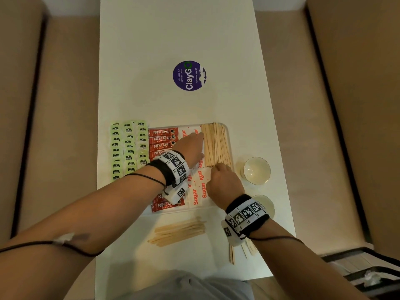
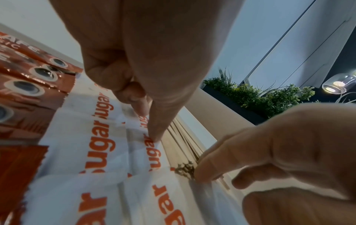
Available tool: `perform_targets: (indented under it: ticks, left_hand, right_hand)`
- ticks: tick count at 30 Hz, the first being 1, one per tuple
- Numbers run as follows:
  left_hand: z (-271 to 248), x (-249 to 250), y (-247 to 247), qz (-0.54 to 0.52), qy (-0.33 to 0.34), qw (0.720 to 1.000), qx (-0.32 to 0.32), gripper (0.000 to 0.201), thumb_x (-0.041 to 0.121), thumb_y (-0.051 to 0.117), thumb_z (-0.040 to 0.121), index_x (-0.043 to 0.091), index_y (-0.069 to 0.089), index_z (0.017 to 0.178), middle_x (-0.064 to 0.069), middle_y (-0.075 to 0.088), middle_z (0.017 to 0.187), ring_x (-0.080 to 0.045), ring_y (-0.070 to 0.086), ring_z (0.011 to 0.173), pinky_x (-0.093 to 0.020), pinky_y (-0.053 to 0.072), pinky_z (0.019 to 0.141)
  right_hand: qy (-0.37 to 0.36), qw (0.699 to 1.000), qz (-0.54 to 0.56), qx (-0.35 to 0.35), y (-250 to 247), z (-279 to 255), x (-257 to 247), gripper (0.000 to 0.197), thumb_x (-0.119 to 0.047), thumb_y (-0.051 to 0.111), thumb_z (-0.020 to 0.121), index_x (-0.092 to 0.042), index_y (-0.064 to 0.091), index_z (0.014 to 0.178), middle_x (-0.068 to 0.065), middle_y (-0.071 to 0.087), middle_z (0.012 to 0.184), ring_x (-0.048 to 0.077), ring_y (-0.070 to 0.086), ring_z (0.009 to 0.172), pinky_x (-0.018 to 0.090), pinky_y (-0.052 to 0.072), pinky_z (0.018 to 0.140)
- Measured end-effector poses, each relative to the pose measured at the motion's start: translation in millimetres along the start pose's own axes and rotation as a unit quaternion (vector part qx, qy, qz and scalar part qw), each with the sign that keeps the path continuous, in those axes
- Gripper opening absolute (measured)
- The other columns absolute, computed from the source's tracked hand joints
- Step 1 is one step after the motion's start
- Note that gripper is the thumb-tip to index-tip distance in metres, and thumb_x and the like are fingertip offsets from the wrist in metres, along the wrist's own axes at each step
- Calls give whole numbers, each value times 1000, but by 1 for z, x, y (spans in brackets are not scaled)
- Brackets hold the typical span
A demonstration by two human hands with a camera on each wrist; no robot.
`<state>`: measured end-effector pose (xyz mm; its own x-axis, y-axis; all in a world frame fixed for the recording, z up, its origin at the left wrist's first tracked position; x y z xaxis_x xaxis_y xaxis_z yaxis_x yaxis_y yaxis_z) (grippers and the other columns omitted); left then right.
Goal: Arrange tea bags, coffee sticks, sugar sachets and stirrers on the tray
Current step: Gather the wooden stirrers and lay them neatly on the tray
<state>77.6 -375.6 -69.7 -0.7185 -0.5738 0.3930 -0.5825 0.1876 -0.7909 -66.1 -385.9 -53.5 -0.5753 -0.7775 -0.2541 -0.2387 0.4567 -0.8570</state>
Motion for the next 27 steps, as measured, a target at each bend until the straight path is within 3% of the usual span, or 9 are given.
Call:
perform_targets:
  ticks: [6,13,16,18,22,27]
  left_hand:
    - [1,-1,1,-3,7,1000,-9,56,28,67,93,9,43,140,-10,56,132,-28,59,115,-38,51,92]
    - [3,-1,1,11,6,1000,-12,58,34,72,89,10,46,135,-9,57,126,-28,60,110,-40,53,91]
    - [4,-3,1,12,3,1000,-13,52,35,73,88,12,48,127,-6,58,117,-26,61,101,-39,53,84]
    - [5,-3,1,15,3,1000,-13,49,36,73,87,12,49,122,-6,57,112,-25,61,96,-40,54,81]
    - [6,-3,2,17,2,1000,-10,48,36,73,87,13,49,121,-5,57,110,-24,60,91,-38,53,77]
    - [5,-3,2,15,1,1000,-9,49,37,74,87,13,49,122,-5,58,111,-24,60,92,-40,55,80]
  right_hand:
    - [-18,1000,-21,-1,4,-8,-7,16,-18,48,96,-8,61,97,10,62,105,22,55,88,35,53,80]
    - [-13,999,5,30,0,1,-9,12,-13,60,85,-4,67,89,12,66,96,28,60,82,39,55,71]
    - [-19,999,12,27,-1,-4,-12,9,-11,59,85,-4,64,83,13,65,91,24,49,70,37,50,64]
    - [-32,999,22,9,2,-5,-15,10,-9,54,86,-4,63,85,12,63,91,22,42,70,39,52,67]
    - [-36,999,29,5,3,3,-15,12,-7,52,85,-5,64,86,10,63,91,20,44,72,42,55,73]
    - [-10,1000,3,-14,2,-3,-8,15,-17,51,91,-7,63,90,9,63,97,24,57,79,39,55,75]
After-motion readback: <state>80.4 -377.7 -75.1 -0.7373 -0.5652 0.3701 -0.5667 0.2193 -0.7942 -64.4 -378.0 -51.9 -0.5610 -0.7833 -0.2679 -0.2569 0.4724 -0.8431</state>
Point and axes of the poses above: each hand's wrist, its own z-axis towards the middle knuckle, its own y-axis out of the palm, x = y × z, the point moved 6 cm from there along z, towards the middle knuckle
